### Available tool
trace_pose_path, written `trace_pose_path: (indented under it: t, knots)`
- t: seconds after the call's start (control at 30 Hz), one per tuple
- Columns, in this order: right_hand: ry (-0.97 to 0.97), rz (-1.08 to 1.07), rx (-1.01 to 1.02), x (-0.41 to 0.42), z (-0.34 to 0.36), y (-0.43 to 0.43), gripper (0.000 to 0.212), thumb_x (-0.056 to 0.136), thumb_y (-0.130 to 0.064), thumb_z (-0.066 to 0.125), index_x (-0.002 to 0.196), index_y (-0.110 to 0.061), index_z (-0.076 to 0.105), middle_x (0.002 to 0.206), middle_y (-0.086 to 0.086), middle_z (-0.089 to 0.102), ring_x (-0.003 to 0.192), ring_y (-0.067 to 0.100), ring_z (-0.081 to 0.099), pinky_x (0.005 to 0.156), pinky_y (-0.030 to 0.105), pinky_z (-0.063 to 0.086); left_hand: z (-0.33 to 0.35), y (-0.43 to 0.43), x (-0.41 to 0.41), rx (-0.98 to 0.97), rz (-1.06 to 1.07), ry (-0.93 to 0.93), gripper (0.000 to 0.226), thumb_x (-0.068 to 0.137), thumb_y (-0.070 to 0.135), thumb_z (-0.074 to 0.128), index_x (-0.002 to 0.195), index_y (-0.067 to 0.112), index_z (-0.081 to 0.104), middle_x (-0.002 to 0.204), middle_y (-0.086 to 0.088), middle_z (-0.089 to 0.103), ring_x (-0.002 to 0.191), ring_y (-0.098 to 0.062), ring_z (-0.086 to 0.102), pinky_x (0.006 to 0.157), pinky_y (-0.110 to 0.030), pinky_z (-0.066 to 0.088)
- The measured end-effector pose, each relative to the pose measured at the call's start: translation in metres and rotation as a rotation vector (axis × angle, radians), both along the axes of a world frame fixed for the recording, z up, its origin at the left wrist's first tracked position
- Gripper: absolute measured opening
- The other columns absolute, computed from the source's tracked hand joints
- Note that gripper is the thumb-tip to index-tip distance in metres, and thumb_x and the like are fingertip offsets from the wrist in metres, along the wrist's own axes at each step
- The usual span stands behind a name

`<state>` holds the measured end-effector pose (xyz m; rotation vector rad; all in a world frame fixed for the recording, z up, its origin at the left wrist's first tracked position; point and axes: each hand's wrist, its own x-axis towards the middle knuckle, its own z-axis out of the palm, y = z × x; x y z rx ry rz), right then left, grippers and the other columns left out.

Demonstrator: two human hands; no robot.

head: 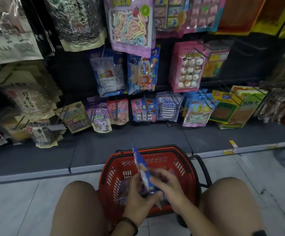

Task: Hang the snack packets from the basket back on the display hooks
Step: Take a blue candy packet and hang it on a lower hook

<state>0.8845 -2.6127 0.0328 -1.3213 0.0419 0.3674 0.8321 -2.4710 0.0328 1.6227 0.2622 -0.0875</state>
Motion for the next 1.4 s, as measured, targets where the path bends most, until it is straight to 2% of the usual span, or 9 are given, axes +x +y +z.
trace_pose_path:
  t: [0.1,0.23,0.37,0.5,0.73,0.97,1.07,1.17,1.4]
  knots:
    - [0.062,0.063,0.01,-0.002,0.001,0.0,0.038,0.086,-0.04,0.078,0.108,-0.009,0.084,0.112,0.016,0.081,0.102,0.027,0.078,0.079,0.031,0.062,0.0,0.007,0.004,-0.111,0.125,0.013,0.053,0.087,0.005,0.081,0.134,0.019,0.062,0.125,0.003,0.075,0.116,-0.013,0.071,0.092,-0.025,0.058]
    - [-0.068,-0.169,-0.156,0.001,0.003,-0.003,0.016,0.09,-0.026,0.082,0.103,-0.016,0.082,0.102,0.009,0.082,0.095,0.023,0.078,0.087,0.04,0.065,0.01,0.025,0.013,-0.083,0.152,0.044,0.017,0.098,0.02,0.069,0.114,0.024,0.075,0.111,0.007,0.08,0.107,-0.014,0.075,0.092,-0.034,0.058]
    - [-0.022,-0.368,-0.321,0.027,0.023,-0.013,0.037,0.088,-0.017,0.085,0.12,-0.022,0.067,0.111,0.003,0.071,0.1,0.021,0.073,0.083,0.038,0.063,0.019,0.034,0.026,-0.213,0.141,0.082,0.027,0.096,0.021,0.071,0.123,0.021,0.071,0.118,-0.003,0.079,0.11,-0.025,0.075,0.095,-0.048,0.06]
    - [-0.015,-0.222,-0.076,0.052,0.044,-0.021,0.017,0.095,-0.022,0.078,0.112,-0.018,0.078,0.104,0.007,0.08,0.092,0.028,0.077,0.077,0.037,0.062,0.036,0.036,0.046,-0.352,0.066,0.099,0.034,0.093,0.021,0.074,0.127,0.022,0.068,0.122,-0.009,0.077,0.111,-0.033,0.074,0.09,-0.052,0.062]
    - [-0.047,-0.23,-0.013,0.081,0.057,-0.021,0.01,0.092,-0.018,0.079,0.097,-0.01,0.082,0.099,0.022,0.079,0.088,0.027,0.074,0.074,0.037,0.062,0.065,0.041,0.087,-0.298,0.127,0.096,0.018,0.1,0.018,0.067,0.113,0.008,0.074,0.108,-0.014,0.08,0.096,-0.033,0.078,0.075,-0.044,0.066]
    - [-0.143,-0.305,-0.016,0.139,0.081,-0.019,0.021,0.096,-0.029,0.077,0.093,-0.008,0.081,0.089,0.029,0.075,0.079,0.032,0.068,0.065,0.033,0.061,0.09,0.046,0.152,-0.147,0.076,-0.034,0.02,0.102,0.025,0.064,0.116,0.012,0.07,0.112,-0.009,0.08,0.105,-0.032,0.076,0.095,-0.059,0.059]
    - [-0.206,-0.394,-0.023,0.177,0.096,-0.016,0.028,0.099,-0.024,0.074,0.094,0.004,0.075,0.078,0.026,0.064,0.071,0.019,0.065,0.056,0.015,0.055,0.101,0.041,0.185,-0.145,0.106,-0.11,0.023,0.1,0.025,0.067,0.12,0.015,0.066,0.115,-0.001,0.079,0.108,-0.025,0.076,0.092,-0.05,0.061]
    - [-0.303,-0.412,-0.058,0.214,0.114,-0.012,0.026,0.101,-0.027,0.071,0.081,-0.012,0.079,0.073,0.009,0.069,0.058,0.003,0.066,0.057,0.012,0.053,0.107,0.036,0.216,-0.122,0.127,-0.202,0.018,0.101,0.015,0.066,0.118,0.021,0.068,0.116,0.011,0.077,0.112,-0.01,0.072,0.096,-0.035,0.058]
    - [-0.406,-0.389,-0.041,0.287,0.141,-0.009,0.035,0.102,-0.038,0.07,0.091,-0.004,0.071,0.087,0.029,0.07,0.079,0.02,0.064,0.076,0.04,0.053,0.128,0.029,0.288,-0.124,0.219,-0.317,0.019,0.1,0.013,0.066,0.118,0.021,0.067,0.119,0.007,0.077,0.114,-0.013,0.072,0.101,-0.047,0.057]
